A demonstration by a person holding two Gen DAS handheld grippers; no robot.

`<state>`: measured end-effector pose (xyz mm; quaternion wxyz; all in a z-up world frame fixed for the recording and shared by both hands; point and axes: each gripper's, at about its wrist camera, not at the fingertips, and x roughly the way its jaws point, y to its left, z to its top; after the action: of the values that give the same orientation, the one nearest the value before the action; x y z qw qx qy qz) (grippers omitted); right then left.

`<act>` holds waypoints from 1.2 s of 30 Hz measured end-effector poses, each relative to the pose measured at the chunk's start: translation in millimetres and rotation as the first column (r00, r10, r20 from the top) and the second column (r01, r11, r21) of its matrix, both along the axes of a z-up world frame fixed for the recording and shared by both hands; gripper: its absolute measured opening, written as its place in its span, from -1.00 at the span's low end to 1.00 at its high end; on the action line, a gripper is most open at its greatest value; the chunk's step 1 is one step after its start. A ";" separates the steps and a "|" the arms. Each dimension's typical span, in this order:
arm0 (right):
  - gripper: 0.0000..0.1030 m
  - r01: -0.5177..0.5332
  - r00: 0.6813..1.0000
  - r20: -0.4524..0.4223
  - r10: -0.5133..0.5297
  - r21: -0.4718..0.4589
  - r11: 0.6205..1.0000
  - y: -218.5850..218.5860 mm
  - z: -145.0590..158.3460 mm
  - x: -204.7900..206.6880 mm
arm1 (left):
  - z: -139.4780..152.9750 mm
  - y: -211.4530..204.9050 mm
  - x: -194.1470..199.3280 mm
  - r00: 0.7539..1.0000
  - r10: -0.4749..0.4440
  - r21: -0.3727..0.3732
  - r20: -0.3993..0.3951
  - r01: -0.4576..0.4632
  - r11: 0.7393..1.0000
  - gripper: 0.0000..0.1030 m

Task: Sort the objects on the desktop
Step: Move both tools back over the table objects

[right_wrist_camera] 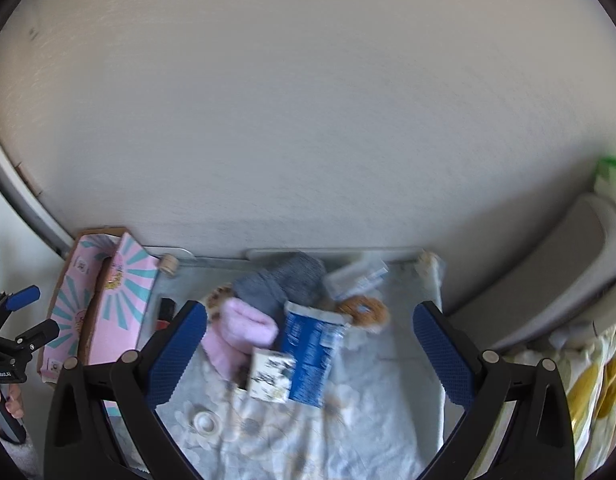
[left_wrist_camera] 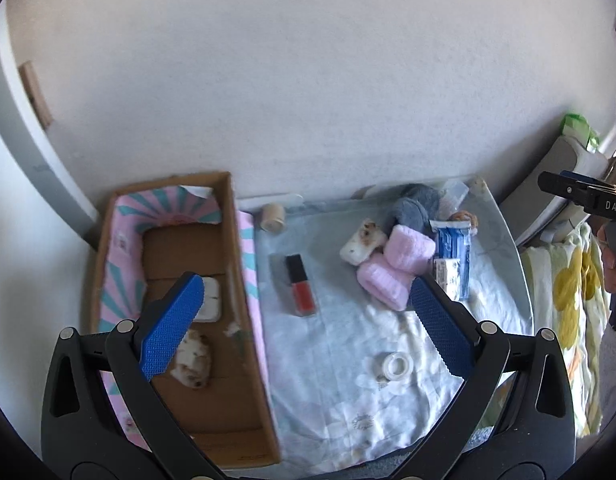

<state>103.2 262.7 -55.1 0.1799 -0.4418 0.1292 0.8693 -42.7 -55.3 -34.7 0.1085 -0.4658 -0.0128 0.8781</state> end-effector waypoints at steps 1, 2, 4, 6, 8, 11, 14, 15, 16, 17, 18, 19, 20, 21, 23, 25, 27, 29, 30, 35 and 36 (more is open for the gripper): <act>0.99 0.013 1.000 0.004 -0.013 -0.006 1.000 5.8 -4.0 4.8 | -2.3 4.0 -0.5 1.000 -0.001 -0.008 0.002 0.001 1.000 0.99; 1.00 0.028 1.000 0.011 -0.028 -0.009 1.000 11.3 -9.4 8.7 | -5.2 8.8 -1.2 1.000 -0.001 -0.015 0.004 0.001 1.000 0.99; 0.99 0.042 0.999 0.029 -0.041 -0.007 0.999 19.3 -19.5 14.9 | -13.0 18.2 -2.6 1.000 0.006 -0.020 0.006 -0.006 1.000 0.99; 0.99 0.049 0.997 0.051 -0.049 -0.008 0.999 25.5 -32.1 19.4 | -22.3 25.7 -4.3 1.000 0.009 0.000 0.002 -0.009 1.000 0.99; 0.99 0.049 0.997 0.066 -0.048 -0.010 0.999 31.6 -44.1 21.4 | -35.4 31.1 -5.5 1.000 0.012 0.024 -0.008 -0.011 1.000 0.99; 0.99 0.049 0.996 0.079 -0.047 -0.027 0.998 40.8 -62.5 21.5 | -61.3 40.5 -6.5 0.999 0.040 0.025 -0.006 -0.040 0.999 0.99; 0.99 0.050 0.996 0.073 -0.045 -0.066 0.997 53.8 -82.8 20.0 | -83.4 49.8 -7.6 0.998 0.066 -0.011 -0.016 -0.066 0.998 0.99; 0.99 0.052 0.997 0.069 -0.046 -0.074 0.996 57.9 -88.3 18.8 | -89.3 53.0 -8.6 0.997 0.073 -0.021 -0.018 -0.073 0.997 0.97; 0.99 0.052 0.997 0.065 -0.047 -0.080 0.995 62.0 -93.5 17.4 | -96.9 56.7 -10.6 0.997 0.078 -0.034 -0.023 -0.079 0.996 0.97; 0.95 0.054 0.997 0.061 -0.049 -0.086 0.995 67.5 -100.3 15.7 | -103.5 59.5 -13.5 0.996 0.084 -0.046 -0.025 -0.085 0.995 0.97; 0.92 0.057 0.997 0.062 -0.051 -0.090 0.994 73.5 -107.9 12.9 | -112.6 63.0 -18.0 0.995 0.095 -0.063 -0.022 -0.096 0.993 0.95; 0.92 0.060 0.996 0.068 -0.054 -0.095 0.994 79.4 -115.3 9.6 | -119.9 64.9 -22.2 0.994 0.104 -0.076 -0.018 -0.106 0.991 0.91; 0.91 0.065 0.996 0.074 -0.057 -0.101 0.993 83.9 -121.5 6.7 | -128.2 66.8 -27.2 0.993 0.116 -0.089 -0.009 -0.116 0.989 0.90; 0.88 0.070 0.995 0.080 -0.061 -0.111 0.991 90.0 -129.3 2.8 | -137.7 67.9 -33.5 0.992 0.127 -0.097 0.008 -0.126 0.987 0.89; 0.81 0.074 0.994 0.088 -0.063 -0.134 0.988 99.2 -141.1 -3.3 | -146.4 74.9 -39.2 0.989 0.145 -0.167 -0.017 -0.145 0.975 0.89; 0.72 0.075 0.994 0.092 -0.061 -0.166 0.983 107.5 -153.2 -9.3 | -152.2 82.7 -44.9 0.992 0.122 -0.190 -0.022 -0.124 0.974 0.89; 0.63 0.076 0.994 0.095 -0.059 -0.197 0.977 113.8 -163.3 -15.5 | -158.0 87.5 -49.3 0.992 0.128 -0.188 -0.013 -0.128 0.974 0.89; 0.61 0.077 0.994 0.088 -0.059 -0.228 0.971 117.2 -168.1 -18.1 | -162.4 90.2 -50.2 0.989 0.145 -0.211 -0.019 -0.145 0.967 0.89; 0.61 0.078 0.995 0.080 -0.060 -0.251 0.965 118.7 -170.0 -18.7 | -164.4 89.7 -49.8 0.987 0.161 -0.222 -0.024 -0.162 0.961 0.89; 0.55 0.081 0.996 0.057 -0.065 -0.334 0.939 123.3 -179.0 -23.4 | -177.2 69.7 -52.5 0.960 0.279 -0.187 -0.006 -0.275 0.943 0.82; 0.46 0.084 0.996 0.053 -0.070 -0.351 0.932 124.6 -180.7 -24.2 | -180.6 66.0 -54.8 0.955 0.297 -0.169 0.008 -0.291 0.941 0.72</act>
<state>79.0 387.3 -235.8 0.1340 -0.4787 0.2967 0.8154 -97.4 10.7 -215.2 -0.0633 -0.4805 -0.0107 0.8746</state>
